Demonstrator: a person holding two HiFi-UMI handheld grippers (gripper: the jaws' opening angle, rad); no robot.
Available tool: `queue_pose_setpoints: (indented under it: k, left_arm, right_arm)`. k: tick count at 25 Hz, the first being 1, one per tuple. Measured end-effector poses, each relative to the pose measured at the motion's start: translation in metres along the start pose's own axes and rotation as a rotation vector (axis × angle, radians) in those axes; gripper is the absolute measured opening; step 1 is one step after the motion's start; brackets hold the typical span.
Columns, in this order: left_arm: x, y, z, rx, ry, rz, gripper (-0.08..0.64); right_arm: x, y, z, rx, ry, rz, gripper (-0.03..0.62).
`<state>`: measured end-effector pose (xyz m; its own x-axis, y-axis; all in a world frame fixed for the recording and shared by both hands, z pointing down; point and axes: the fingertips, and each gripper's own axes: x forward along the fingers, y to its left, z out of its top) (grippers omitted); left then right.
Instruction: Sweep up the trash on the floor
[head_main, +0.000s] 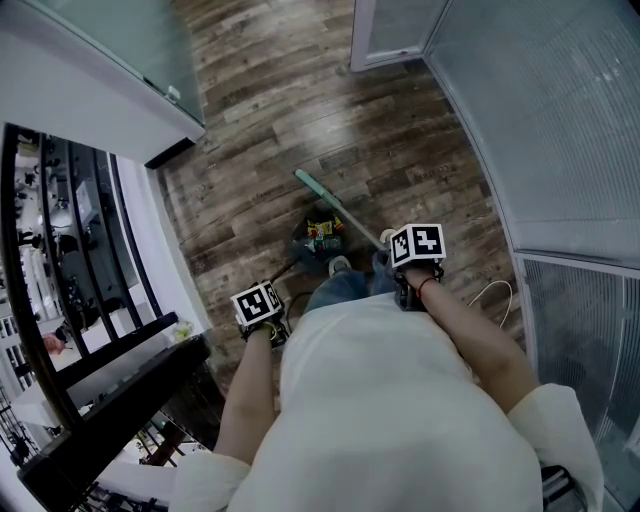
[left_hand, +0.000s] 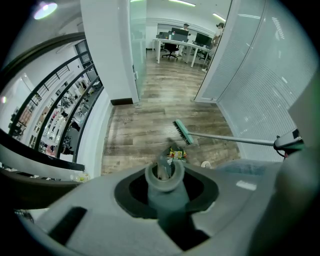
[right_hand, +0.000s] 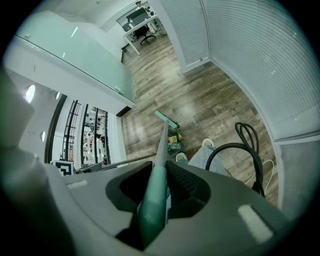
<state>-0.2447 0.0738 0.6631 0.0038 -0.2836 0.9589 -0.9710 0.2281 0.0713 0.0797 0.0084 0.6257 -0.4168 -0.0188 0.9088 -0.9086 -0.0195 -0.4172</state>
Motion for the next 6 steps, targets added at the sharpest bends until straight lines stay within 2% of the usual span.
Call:
queue_pose_setpoints:
  k: [6]
  left_arm:
    - [0.0006,0.0,0.0007,0.002,0.0,0.004,0.095]
  right_arm:
    - [0.0016,-0.0007,0.0023,-0.009,0.004,0.002,0.095]
